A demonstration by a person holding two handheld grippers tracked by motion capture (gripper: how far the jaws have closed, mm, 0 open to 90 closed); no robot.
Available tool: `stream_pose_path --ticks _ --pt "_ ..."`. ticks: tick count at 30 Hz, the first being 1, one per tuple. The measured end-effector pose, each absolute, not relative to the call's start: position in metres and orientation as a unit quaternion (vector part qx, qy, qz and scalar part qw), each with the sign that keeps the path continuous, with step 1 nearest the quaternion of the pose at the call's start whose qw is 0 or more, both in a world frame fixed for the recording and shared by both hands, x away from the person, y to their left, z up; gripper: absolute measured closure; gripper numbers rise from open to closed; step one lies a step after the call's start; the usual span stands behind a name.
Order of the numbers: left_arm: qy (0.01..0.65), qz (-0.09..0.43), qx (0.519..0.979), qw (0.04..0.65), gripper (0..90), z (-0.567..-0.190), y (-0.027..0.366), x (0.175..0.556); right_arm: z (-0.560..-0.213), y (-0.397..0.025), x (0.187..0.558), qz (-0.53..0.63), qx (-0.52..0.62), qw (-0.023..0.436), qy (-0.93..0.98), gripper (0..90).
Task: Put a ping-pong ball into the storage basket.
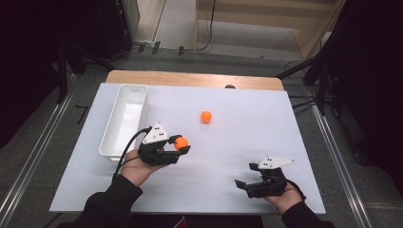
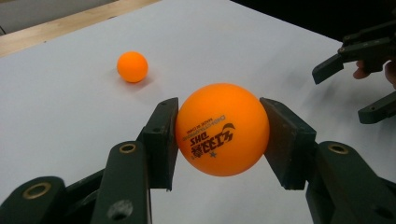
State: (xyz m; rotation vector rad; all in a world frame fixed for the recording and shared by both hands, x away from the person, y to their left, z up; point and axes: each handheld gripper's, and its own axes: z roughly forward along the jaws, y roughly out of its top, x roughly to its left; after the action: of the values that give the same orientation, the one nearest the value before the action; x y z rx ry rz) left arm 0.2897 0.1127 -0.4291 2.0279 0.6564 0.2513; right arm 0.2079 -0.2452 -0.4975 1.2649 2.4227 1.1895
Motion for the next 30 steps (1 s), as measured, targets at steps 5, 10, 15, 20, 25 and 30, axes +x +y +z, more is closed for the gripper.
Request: stream_pose_path --ticks 5,10,15,20,25,30 --pt "0.275 0.109 0.828 0.476 50.1 -0.427 0.116 0.291 -0.497 -0.246 0.208 0.397 0.423 0.082 0.811 11.7" --pt "0.277 0.113 0.827 0.476 50.1 -0.426 0.119 0.292 -0.497 -0.246 0.208 0.397 0.423 0.082 0.81 11.7" --pt "0.285 0.118 0.823 0.478 50.1 -0.425 0.124 0.295 -0.497 -0.246 0.208 0.397 0.424 0.082 0.81 11.6" --pt "0.291 0.122 0.821 0.475 50.1 -0.423 0.13 0.297 -0.497 -0.246 0.208 0.398 0.424 0.082 0.81 11.7" --pt "0.297 0.129 0.819 0.475 50.1 -0.423 0.134 0.299 -0.497 -0.246 0.208 0.397 0.424 0.082 0.81 11.7" --pt "0.302 0.135 0.817 0.472 50.1 -0.421 0.138 0.301 -0.497 -0.246 0.208 0.396 0.424 0.083 0.81 11.6"
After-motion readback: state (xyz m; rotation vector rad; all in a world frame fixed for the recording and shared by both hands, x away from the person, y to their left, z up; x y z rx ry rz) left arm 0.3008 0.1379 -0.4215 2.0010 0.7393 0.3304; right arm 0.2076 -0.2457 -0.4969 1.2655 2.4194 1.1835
